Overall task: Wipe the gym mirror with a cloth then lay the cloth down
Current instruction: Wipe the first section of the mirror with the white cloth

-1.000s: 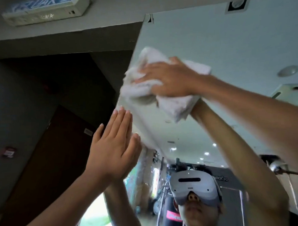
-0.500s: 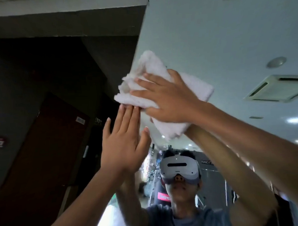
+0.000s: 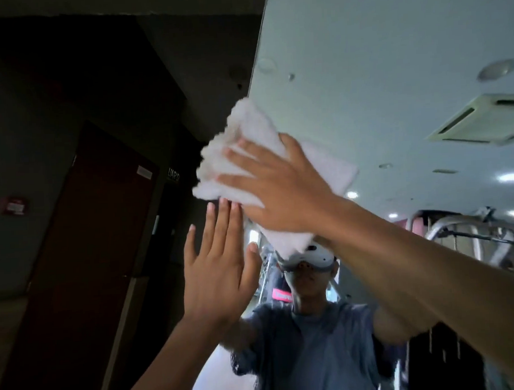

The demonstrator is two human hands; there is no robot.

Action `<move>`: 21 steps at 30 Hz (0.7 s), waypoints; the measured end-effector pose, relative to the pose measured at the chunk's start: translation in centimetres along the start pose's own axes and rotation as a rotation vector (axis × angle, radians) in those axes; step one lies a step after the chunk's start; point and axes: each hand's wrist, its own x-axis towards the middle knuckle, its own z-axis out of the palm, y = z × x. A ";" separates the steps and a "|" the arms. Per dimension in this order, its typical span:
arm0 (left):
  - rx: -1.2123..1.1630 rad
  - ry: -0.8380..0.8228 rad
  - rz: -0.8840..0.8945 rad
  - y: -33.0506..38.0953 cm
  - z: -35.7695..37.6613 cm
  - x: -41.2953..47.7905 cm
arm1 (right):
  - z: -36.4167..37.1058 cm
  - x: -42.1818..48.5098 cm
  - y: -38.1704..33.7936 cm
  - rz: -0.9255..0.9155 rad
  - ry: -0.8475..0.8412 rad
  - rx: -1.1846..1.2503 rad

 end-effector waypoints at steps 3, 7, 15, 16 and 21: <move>0.001 -0.005 0.015 -0.2 0.0 -0.7 | -1.3 -3.2 3.7 -0.037 -0.091 0.046; 0.003 -0.030 -0.008 0.0 0.1 -1.5 | -2.6 -1.0 8.9 0.352 -0.035 0.034; -0.003 -0.064 -0.060 -0.7 0.3 -6.8 | 0.6 -2.5 -2.6 0.128 0.130 -0.012; -0.006 -0.068 -0.055 -0.8 0.3 -7.9 | 0.6 -4.6 -3.1 -0.032 0.102 -0.010; 0.005 -0.108 -0.054 -0.6 -0.3 -9.6 | -0.8 -7.7 2.5 -0.018 0.029 0.077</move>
